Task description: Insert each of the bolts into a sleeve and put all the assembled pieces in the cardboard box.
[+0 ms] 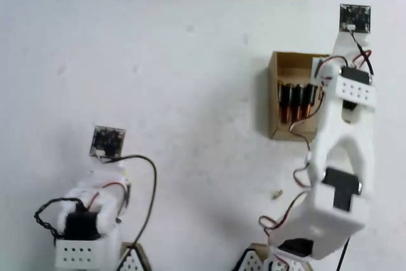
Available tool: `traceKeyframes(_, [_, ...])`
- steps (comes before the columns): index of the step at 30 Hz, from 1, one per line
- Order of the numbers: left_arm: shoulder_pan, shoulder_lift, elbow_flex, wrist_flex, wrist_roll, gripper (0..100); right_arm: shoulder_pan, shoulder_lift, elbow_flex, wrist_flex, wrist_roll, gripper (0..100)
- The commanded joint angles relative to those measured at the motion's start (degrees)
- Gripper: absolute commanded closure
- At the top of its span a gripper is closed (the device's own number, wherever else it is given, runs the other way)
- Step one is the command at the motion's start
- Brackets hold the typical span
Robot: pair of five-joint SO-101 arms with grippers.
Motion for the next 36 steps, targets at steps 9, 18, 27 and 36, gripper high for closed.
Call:
traceKeyframes(9, [-0.13,-0.48,-0.09,-1.14,0.44,98,1.45,20.00,-26.99,13.67,1.05,98.1])
traceKeyframes(18, [-0.22,-0.48,-0.09,-1.14,0.44,98,3.82,35.38,-46.24,20.79,1.05,98.1])
traceKeyframes(27, [-0.22,-0.48,-0.09,-1.14,0.44,98,3.03,44.26,-59.08,30.11,1.14,96.7])
traceKeyframes(36, [-0.31,-0.48,-0.09,-1.14,0.44,98,2.95,46.46,-67.16,36.44,1.14,87.4])
